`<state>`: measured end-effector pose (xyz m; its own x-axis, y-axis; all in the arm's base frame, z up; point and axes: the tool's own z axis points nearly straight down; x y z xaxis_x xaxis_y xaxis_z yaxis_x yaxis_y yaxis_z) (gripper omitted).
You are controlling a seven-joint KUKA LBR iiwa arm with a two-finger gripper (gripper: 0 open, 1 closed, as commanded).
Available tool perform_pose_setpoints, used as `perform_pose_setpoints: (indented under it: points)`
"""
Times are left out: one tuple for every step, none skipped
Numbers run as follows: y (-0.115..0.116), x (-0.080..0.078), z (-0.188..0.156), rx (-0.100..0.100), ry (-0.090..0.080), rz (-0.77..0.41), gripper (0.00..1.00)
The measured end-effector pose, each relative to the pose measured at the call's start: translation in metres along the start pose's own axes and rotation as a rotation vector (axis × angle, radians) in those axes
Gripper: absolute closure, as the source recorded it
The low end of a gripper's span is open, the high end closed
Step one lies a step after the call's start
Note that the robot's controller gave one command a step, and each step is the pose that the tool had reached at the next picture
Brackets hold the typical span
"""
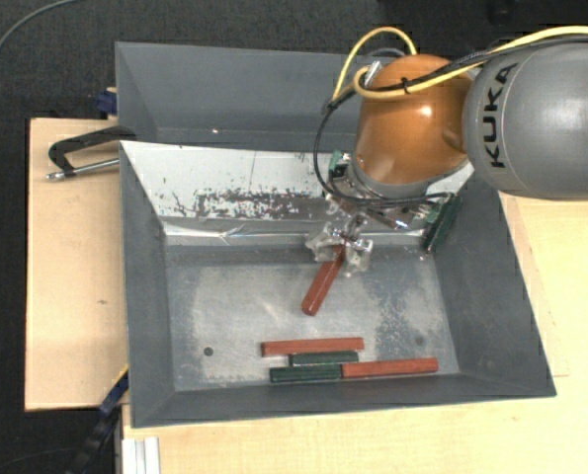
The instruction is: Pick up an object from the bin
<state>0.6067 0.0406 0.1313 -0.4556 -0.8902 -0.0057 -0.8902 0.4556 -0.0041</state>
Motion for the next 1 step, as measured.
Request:
perform_pose_setpoints:
  points:
    - [-0.0012,-0.0023,-0.0292,0.003,-0.002,0.003,1.0]
